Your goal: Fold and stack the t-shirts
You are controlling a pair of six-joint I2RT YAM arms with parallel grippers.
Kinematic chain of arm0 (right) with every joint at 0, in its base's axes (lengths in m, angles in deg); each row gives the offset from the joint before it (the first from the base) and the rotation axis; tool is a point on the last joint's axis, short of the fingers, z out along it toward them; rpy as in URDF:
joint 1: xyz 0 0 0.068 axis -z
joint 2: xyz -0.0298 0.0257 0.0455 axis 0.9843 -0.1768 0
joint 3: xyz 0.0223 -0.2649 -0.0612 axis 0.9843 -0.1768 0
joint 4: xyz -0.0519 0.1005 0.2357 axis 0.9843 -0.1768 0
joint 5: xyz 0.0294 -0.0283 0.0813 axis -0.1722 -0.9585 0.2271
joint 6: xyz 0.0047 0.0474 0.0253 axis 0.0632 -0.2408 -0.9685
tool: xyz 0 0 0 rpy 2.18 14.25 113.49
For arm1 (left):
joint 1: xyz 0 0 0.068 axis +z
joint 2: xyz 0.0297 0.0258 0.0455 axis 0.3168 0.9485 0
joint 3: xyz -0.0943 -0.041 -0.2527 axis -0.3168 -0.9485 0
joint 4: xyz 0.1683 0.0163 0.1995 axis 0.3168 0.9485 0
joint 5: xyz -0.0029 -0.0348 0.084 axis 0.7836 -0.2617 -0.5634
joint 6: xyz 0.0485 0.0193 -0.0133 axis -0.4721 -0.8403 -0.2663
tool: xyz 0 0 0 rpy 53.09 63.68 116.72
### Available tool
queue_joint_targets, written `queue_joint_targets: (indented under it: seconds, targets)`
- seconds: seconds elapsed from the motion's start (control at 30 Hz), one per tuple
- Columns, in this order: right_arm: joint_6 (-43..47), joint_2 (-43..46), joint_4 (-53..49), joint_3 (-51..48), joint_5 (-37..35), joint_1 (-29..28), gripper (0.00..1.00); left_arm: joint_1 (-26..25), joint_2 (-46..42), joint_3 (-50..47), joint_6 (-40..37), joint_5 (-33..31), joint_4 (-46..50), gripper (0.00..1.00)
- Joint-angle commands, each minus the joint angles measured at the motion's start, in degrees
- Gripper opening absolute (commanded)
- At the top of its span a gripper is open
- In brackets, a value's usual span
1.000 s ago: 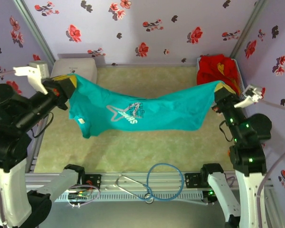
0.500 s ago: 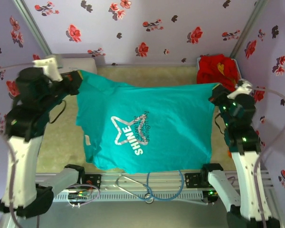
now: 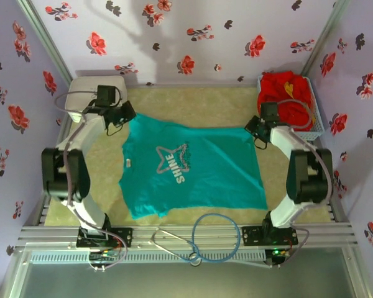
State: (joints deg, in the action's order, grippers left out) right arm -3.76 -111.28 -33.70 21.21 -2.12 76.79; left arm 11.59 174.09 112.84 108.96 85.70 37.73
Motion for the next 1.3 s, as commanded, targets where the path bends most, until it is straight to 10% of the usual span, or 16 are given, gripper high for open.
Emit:
queue_joint_targets:
  seconds: [0.0, 0.3, 1.27]
  targets:
    - [-0.63, -5.31, 3.21, 8.61, 3.29, 1.19, 0.0, 1.24, 5.06, 7.18, 0.76, 3.07, -6.89, 0.0]
    - [0.16, -13.65, -1.7, 17.2, 6.47, 2.41, 0.0, 2.08, 10.5, 15.02, 1.44, 7.61, -0.48, 0.0]
    - [3.63, 4.22, -14.76, -0.83, 3.25, 2.24, 0.0, 2.22, -23.19, -21.84, 14.84, 14.95, 0.72, 0.0]
